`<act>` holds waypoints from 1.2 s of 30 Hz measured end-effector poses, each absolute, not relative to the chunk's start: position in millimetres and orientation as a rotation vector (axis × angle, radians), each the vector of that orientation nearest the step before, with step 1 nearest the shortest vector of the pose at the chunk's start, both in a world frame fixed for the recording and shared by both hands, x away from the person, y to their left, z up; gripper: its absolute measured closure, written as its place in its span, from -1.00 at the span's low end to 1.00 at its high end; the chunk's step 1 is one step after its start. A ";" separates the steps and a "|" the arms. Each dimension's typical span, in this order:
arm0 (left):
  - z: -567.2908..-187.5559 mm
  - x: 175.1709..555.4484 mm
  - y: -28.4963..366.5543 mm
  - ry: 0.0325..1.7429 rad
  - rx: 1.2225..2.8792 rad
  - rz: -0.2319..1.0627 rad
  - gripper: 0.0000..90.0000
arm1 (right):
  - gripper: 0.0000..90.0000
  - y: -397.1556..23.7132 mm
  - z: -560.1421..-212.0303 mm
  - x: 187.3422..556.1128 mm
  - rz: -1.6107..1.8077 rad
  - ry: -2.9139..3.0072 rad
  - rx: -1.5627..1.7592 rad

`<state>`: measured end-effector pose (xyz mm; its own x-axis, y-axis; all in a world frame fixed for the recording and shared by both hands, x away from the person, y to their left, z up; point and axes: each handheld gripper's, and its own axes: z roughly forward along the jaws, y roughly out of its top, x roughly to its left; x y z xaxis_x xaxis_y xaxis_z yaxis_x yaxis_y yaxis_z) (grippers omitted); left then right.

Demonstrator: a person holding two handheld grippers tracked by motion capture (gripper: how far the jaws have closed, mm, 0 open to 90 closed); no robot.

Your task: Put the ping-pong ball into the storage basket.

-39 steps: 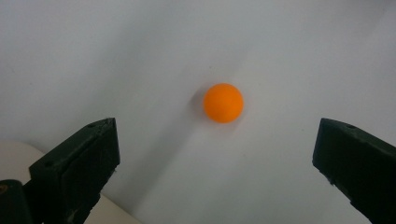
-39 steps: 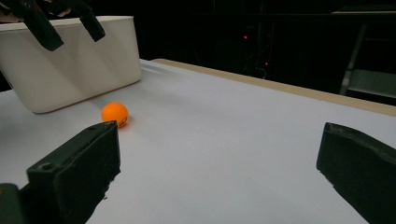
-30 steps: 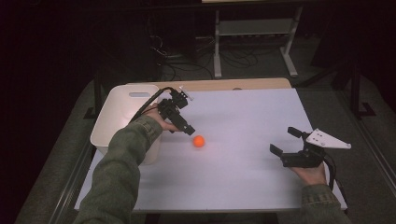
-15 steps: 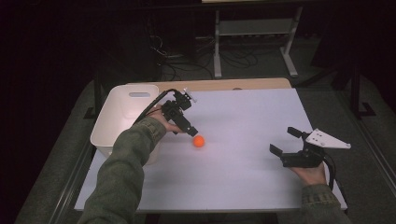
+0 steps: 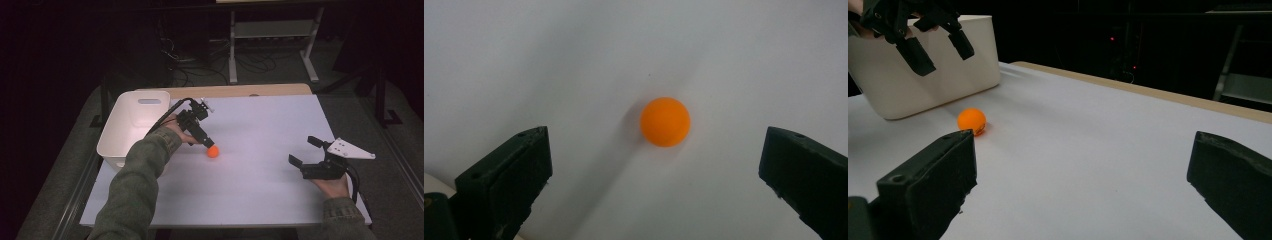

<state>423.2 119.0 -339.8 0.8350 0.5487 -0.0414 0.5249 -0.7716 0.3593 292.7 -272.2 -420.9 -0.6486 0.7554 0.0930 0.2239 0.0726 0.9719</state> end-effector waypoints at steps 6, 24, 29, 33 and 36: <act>-341.8 423.3 117.0 0.807 2.658 0.097 -1.00 | -1.00 -272.1 -421.0 292.8 1.604 1.919 0.970; -352.3 422.6 105.7 0.821 2.678 0.118 -1.00 | -1.00 -272.2 -421.0 292.9 1.606 1.918 0.971; -358.5 422.6 100.4 0.825 2.689 0.107 -1.00 | -1.00 -272.2 -421.0 292.9 1.606 1.918 0.970; -362.5 423.5 98.9 0.834 2.690 0.101 -0.99 | -1.00 -272.1 -421.1 293.1 1.606 1.919 0.971; -364.7 424.3 98.1 0.846 2.690 0.096 -0.99 | -1.00 -272.1 -421.1 293.1 1.607 1.919 0.971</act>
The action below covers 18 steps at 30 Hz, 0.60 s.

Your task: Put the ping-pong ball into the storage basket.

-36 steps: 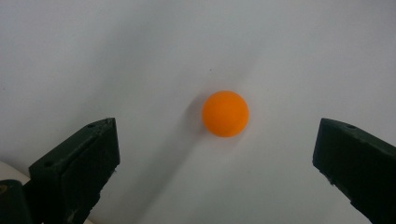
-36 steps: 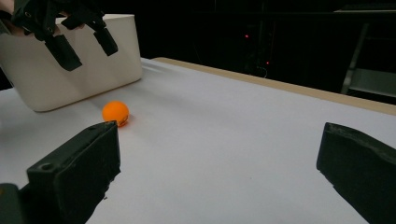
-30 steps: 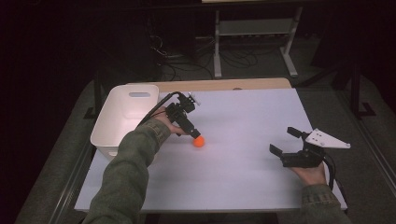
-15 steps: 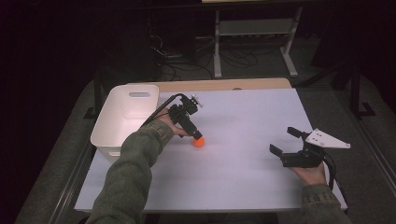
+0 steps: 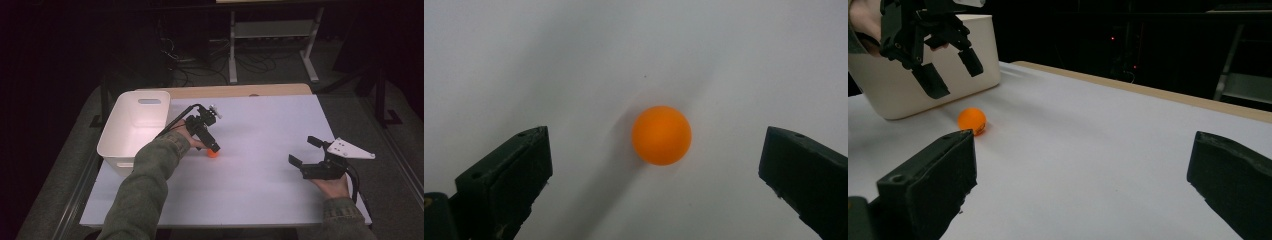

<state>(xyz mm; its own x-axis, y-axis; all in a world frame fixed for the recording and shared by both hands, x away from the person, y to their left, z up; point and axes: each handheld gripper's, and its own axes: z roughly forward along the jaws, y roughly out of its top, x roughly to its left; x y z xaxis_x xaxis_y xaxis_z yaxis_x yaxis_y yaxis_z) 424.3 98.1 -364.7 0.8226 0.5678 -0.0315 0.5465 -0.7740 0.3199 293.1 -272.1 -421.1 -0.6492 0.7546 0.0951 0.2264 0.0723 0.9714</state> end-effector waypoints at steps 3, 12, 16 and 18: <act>-367.3 424.6 97.2 0.855 2.688 0.087 -0.99 | -1.00 -272.0 -421.2 293.2 1.606 1.919 0.971; -375.5 426.6 95.7 0.881 2.691 0.067 -0.99 | -1.00 -272.1 -421.1 293.2 1.607 1.920 0.970; -378.8 427.3 95.1 0.886 2.693 0.055 -0.99 | -1.00 -272.1 -421.2 293.3 1.604 1.923 0.968; -381.0 427.8 95.1 0.892 2.695 0.051 -0.99 | -1.00 -272.0 -421.2 293.3 1.602 1.923 0.966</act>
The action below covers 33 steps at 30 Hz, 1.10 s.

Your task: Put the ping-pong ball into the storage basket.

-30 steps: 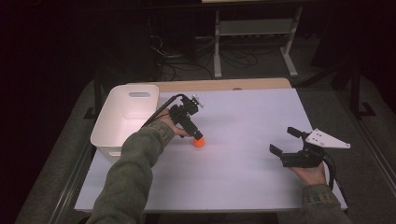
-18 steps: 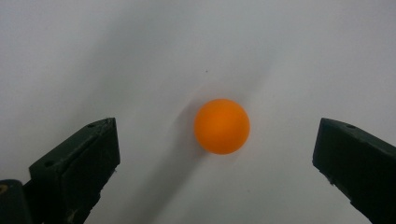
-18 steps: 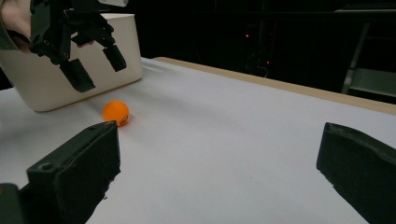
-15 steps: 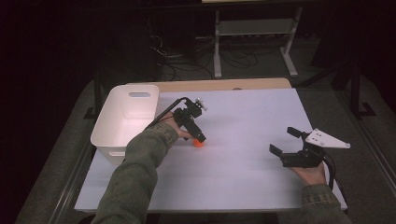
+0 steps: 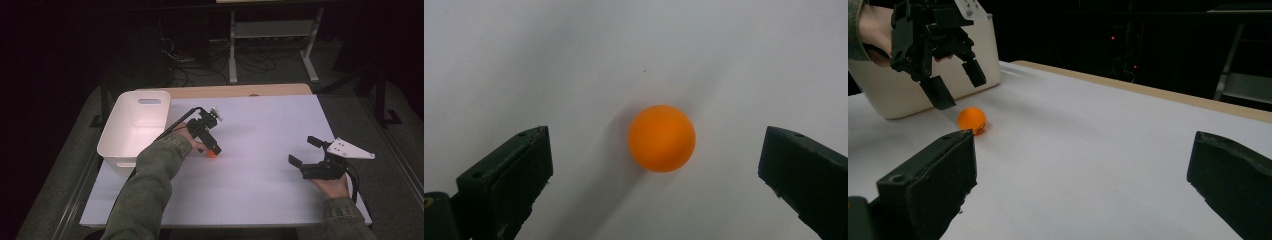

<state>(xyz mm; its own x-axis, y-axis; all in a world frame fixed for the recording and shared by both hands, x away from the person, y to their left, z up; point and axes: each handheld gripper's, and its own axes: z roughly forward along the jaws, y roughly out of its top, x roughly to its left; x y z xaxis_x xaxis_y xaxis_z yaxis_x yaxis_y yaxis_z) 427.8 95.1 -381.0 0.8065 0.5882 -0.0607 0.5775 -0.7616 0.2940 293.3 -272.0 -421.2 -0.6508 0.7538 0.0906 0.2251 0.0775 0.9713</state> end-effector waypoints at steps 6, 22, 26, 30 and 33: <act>-384.1 428.5 95.2 0.900 2.698 0.046 -0.99 | -1.00 -271.9 -421.3 293.3 1.603 1.925 0.966; -391.4 427.7 92.7 0.900 2.697 0.015 -0.81 | -1.00 -271.8 -421.4 293.4 1.603 1.927 0.968; -392.2 427.1 91.5 0.887 2.704 -0.002 -0.69 | -1.00 -271.6 -421.4 293.2 1.603 1.928 0.967; -394.0 426.9 91.3 0.887 2.717 -0.011 -0.66 | -1.00 -271.8 -421.4 293.3 1.602 1.928 0.968; -394.4 427.2 91.6 0.896 2.717 -0.007 -0.64 | -1.00 -271.6 -421.6 293.3 1.600 1.931 0.968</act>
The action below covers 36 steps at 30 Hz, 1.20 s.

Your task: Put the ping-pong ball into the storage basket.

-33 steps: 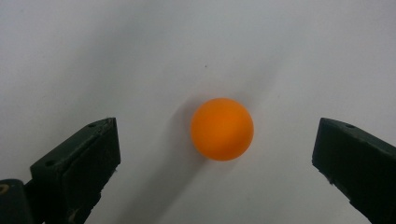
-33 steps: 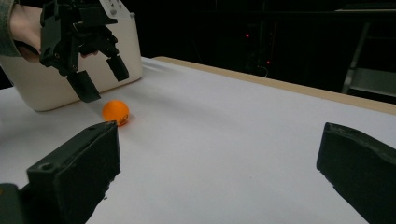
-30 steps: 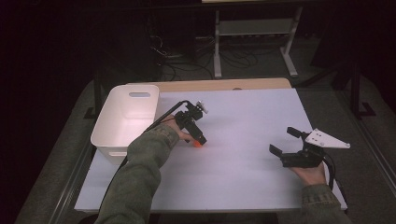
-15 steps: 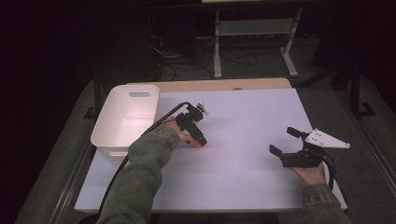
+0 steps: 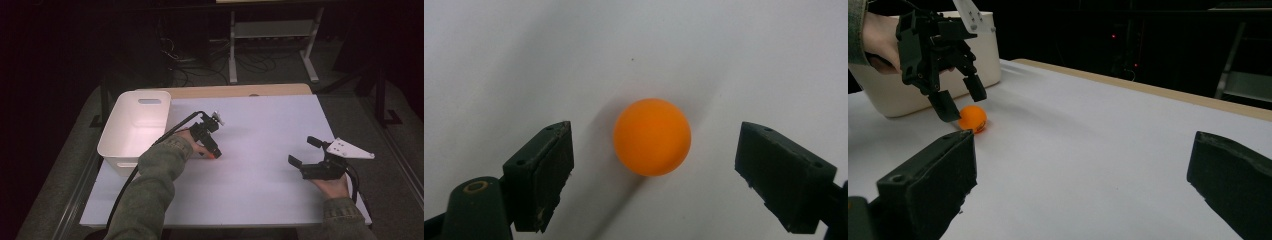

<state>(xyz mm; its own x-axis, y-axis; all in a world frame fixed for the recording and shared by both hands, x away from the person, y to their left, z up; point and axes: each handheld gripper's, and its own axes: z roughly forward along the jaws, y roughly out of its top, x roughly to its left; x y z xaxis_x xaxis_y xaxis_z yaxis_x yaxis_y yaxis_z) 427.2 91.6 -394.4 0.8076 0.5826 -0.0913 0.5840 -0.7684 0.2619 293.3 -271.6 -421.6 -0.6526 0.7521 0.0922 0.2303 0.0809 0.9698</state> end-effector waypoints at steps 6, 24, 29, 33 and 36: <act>-395.8 427.5 91.0 0.893 2.725 -0.027 -0.54 | -1.00 -271.6 -421.7 293.4 1.598 1.932 0.969; -399.0 427.2 88.4 0.878 2.748 -0.045 -0.20 | -1.00 -271.5 -421.7 293.4 1.597 1.934 0.970; -399.3 427.4 88.4 0.884 2.748 -0.036 -0.10 | -1.00 -271.4 -421.8 293.4 1.594 1.936 0.969; -399.8 427.9 89.1 0.894 2.747 -0.028 -0.02 | -1.00 -271.7 -421.7 293.3 1.597 1.934 0.969; -400.5 428.1 89.8 0.891 2.754 -0.027 0.02 | -1.00 -271.6 -421.8 293.3 1.596 1.935 0.969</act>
